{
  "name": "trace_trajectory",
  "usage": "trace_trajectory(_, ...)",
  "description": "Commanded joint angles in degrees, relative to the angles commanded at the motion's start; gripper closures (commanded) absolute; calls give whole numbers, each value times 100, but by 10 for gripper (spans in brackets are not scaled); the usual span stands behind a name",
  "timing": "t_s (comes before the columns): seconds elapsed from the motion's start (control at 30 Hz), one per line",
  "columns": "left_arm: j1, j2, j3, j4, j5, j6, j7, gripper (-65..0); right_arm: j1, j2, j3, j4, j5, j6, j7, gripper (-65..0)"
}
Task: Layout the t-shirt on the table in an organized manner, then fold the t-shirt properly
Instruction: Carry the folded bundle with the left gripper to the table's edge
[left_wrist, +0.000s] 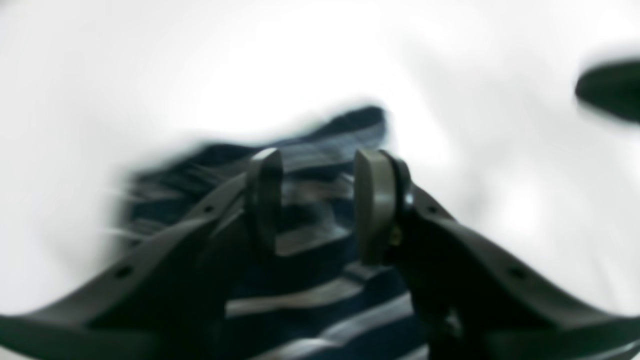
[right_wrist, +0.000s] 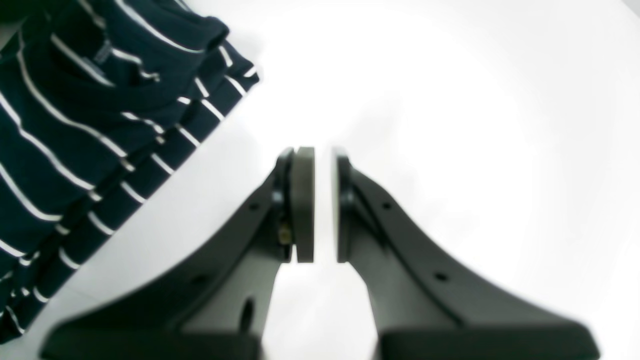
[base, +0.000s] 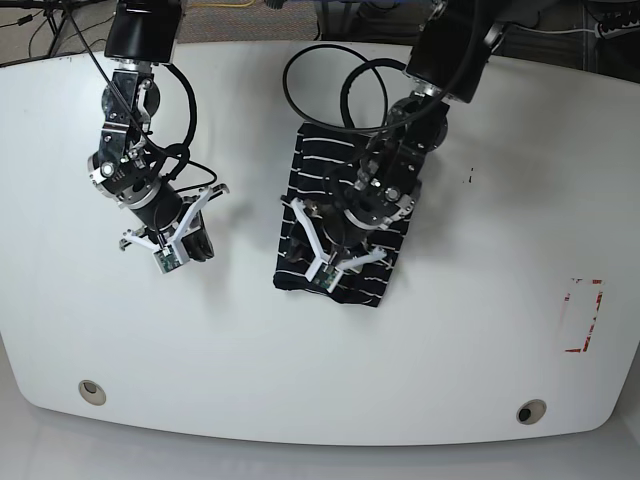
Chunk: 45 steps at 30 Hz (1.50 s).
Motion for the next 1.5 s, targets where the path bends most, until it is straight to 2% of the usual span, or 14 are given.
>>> trace_trajectory(0.1, 53, 18, -53, -501, 0, 193, -316, -314, 0, 0, 0, 0, 0, 0, 0, -55)
trace_trajectory(0.17, 105, 9, -53, -862, 0, 202, -536, -301, -9, 0, 0, 0, 0, 0, 0, -55)
trace_trajectory(0.3, 105, -35, -62, -1354, 0, 202, -615, -282, -9, -26, 0, 0, 0, 0, 0, -55)
trace_trajectory(0.47, 281, -440, -70, -1486, -18, 193, -615, -271, -18, -35, 0, 0, 0, 0, 0, -55)
trace_trajectory(0.57, 422, -853, -237, -1336, -18, 167, -607, -271, -26, -35, 0, 0, 0, 0, 0, -55)
trace_trajectory(0.63, 484, -1081, -431, -1231, -18, 9, -607, -272, -35, -35, 0, 9, 0, 0, 0, -55)
trace_trajectory(0.77, 545, -1556, -1310, -1160, -26, -853, -440, -272, -79, -53, 158, 9, 9, 18, 0, -55)
trace_trajectory(0.9, 519, -1811, -1943, -1160, 9, -1530, -141, -271, -105, -53, 193, 9, 35, 26, 0, -55)
trace_trajectory(1.0, 510, -2145, -2286, -1160, 9, -1987, -18, -271, -114, -53, 202, 9, 26, 26, 0, -55)
trace_trajectory(1.07, 501, -2382, -2321, -1169, 18, -2145, -18, -271, -123, -53, 193, 18, 35, 35, 0, -55)
trace_trajectory(1.17, 501, -2734, -2338, -1213, 18, -2163, -18, -271, -123, -53, 185, 18, 35, 35, 0, -55)
trace_trajectory(1.43, 527, -3305, -2356, -1380, -18, -2189, -44, -271, -229, -53, 167, 35, 35, 35, 0, -55)
trace_trajectory(1.5, 519, -3437, -2374, -1503, -26, -2268, -62, -271, -237, -53, 158, 44, 35, 35, 0, -55)
